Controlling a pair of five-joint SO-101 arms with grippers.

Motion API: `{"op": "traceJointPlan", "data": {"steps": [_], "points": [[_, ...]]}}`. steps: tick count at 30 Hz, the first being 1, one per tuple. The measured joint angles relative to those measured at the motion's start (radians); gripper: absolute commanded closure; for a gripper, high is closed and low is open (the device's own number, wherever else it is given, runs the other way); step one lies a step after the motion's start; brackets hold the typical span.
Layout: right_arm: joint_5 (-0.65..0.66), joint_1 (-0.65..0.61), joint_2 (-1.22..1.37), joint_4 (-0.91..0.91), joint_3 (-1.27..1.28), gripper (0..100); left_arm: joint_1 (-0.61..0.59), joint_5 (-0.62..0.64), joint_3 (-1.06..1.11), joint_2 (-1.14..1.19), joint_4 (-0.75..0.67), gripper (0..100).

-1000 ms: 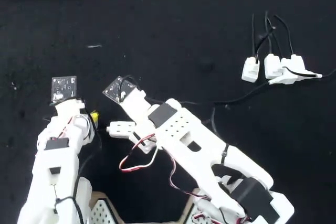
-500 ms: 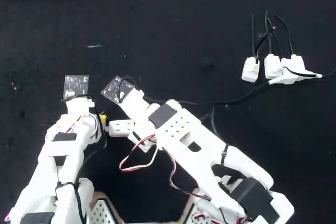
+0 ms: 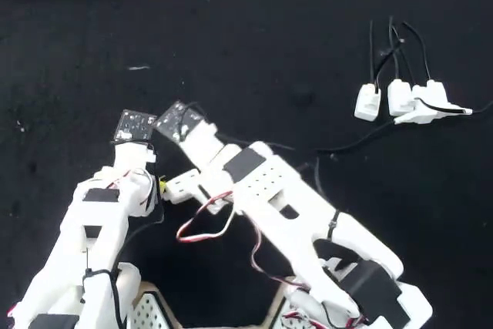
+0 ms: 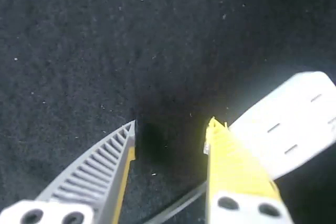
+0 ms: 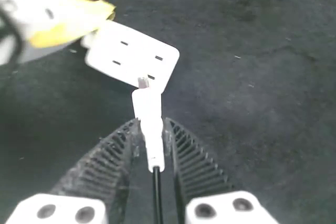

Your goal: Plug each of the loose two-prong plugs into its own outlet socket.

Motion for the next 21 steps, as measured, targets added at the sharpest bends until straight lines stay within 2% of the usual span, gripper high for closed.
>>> {"op": "traceJointPlan", "data": {"steps": [4,15,21], "points": [[0.018,0.046,0.000,0.000,-0.008,98.8,0.002,-0.008,0.000,-0.002,0.006,78],[0.061,0.048,0.002,0.069,-0.008,98.8,0.002,-0.009,0.000,0.002,0.006,78],[0.057,0.049,0.137,0.114,-0.120,98.8,0.002,-0.009,0.000,0.002,0.006,78]]}}
